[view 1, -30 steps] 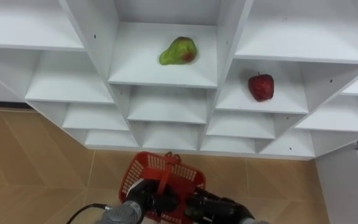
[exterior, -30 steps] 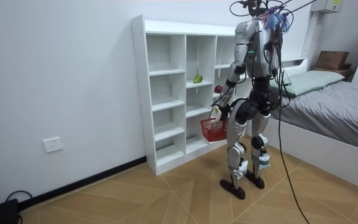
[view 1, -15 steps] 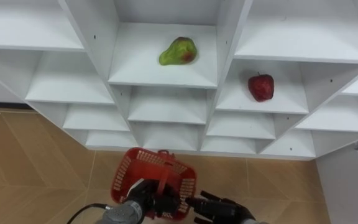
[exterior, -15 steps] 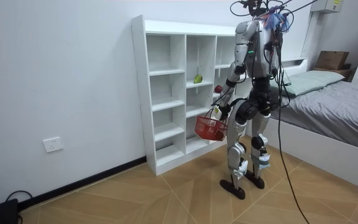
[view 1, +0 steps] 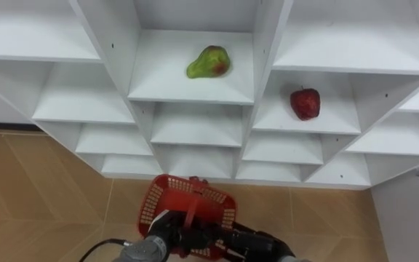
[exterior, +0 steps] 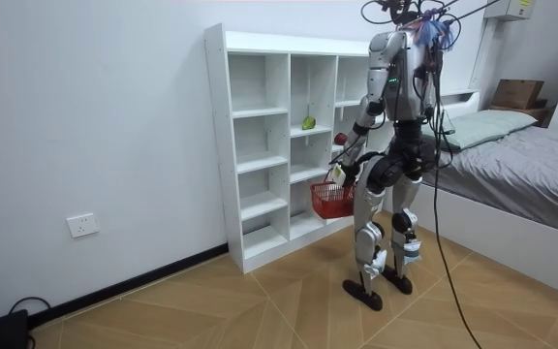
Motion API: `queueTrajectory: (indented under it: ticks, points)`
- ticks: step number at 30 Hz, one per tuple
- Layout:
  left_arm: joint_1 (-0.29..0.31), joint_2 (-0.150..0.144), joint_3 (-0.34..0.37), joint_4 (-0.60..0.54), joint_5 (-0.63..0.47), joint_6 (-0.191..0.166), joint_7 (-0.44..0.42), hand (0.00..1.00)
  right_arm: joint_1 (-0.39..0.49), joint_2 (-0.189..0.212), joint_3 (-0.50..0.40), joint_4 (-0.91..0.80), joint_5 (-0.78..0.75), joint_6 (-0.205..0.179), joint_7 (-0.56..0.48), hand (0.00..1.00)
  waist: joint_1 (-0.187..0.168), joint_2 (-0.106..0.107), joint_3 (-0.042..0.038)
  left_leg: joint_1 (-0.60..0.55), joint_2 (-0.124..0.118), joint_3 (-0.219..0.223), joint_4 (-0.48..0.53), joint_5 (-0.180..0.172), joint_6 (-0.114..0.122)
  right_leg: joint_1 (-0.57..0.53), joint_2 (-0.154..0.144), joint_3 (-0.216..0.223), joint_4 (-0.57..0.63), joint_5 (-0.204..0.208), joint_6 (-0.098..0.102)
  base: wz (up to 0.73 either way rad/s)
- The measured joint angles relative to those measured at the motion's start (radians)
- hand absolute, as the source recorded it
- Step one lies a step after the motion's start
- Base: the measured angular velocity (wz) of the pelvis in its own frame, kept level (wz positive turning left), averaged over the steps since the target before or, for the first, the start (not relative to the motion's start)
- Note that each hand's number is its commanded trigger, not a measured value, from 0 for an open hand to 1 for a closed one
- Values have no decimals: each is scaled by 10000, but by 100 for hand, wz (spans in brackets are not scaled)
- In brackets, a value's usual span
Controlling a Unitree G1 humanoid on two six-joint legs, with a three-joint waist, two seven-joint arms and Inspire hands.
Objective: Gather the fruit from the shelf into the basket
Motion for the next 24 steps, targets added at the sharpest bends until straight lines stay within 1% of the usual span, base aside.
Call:
queueTrajectory:
  ticks: [4, 5, 9, 12, 15, 17, 18, 19, 20, 22, 23, 24]
  points:
    - [2, 2, 2, 10, 267, 18, 4, 100, 7, -5, -176, -3, 22, 4, 0, 0, -2, 5, -1, 4, 0, -30, -5, 12, -9, 16, 5, -19, -11, 5, -9, 0]
    - [11, -16, 37, 91, 426, 16, 27, 100, 10, -13, -214, -1, -50, 2, 1, 0, -4, 6, -1, 36, 0, -27, -15, 14, -9, 51, 6, -23, -30, 6, -10, 0]
    - [88, -19, -9, 539, 428, -28, 250, 100, 14, -137, -241, 5, -616, -30, 2, 0, -26, 5, -2, 180, -7, -4, -106, 17, -15, 159, 2, -33, -56, 5, -9, 0]
    - [90, 60, 1, 852, 518, -57, 311, 100, 12, -346, -235, -108, -1452, -135, 1, 0, -46, 1, -3, 186, -12, 22, -112, 27, -19, 163, 1, -26, -57, 4, -7, 0]
    - [143, 159, 15, 975, 719, -114, 328, 100, 14, -553, -160, -499, -2940, -298, -53, 0, -15, -33, -18, 183, -17, 47, -124, 38, -17, 143, 2, 20, -59, -5, -9, 0]
    - [180, 304, 16, 975, 761, -155, 321, 100, 61, -655, -154, -1250, -4331, -315, -224, 0, -34, -86, -51, 188, -18, 25, -112, 50, -20, 154, -2, 3, -57, -13, -11, 0]
    - [183, 357, 26, 975, 787, -172, 314, 100, 76, -692, -155, -1552, -4590, -315, -244, 0, -40, -103, -62, 189, -17, 29, -112, 55, -20, 156, -2, -2, -57, -13, -11, 0]
    - [216, 439, 91, 975, 797, -222, 310, 100, 108, -773, -156, -2136, -5011, -372, -260, 0, -45, -154, -99, 202, -18, 17, -112, 63, -22, 166, -6, -8, -56, -13, -12, 3]
    - [275, 501, 267, 976, 799, -283, 316, 100, 186, -838, -170, -2665, -5296, -553, -278, 0, -41, -215, -144, 224, -18, 33, -101, 64, -22, 203, -9, -27, -57, -17, -16, 5]
    - [438, 605, 508, 983, 797, -401, 395, 100, 371, -912, -171, -3318, -5571, -766, -297, 0, -41, -312, -168, 372, -27, 14, -109, 63, -23, 373, -21, -51, -82, -40, -7, 7]
    - [537, 688, 611, 983, 808, -410, 437, 100, 527, -962, -179, -3776, -5818, -818, -307, 0, -35, -356, -191, 452, -40, -10, -111, 59, -21, 474, -33, -57, -89, -69, 3, 9]
    - [583, 721, 635, 983, 818, -413, 450, 100, 611, -1001, -178, -4039, -6000, -814, -320, 0, -30, -364, -190, 488, -41, -25, -115, 57, -19, 520, -39, -66, -92, -79, 9, 10]
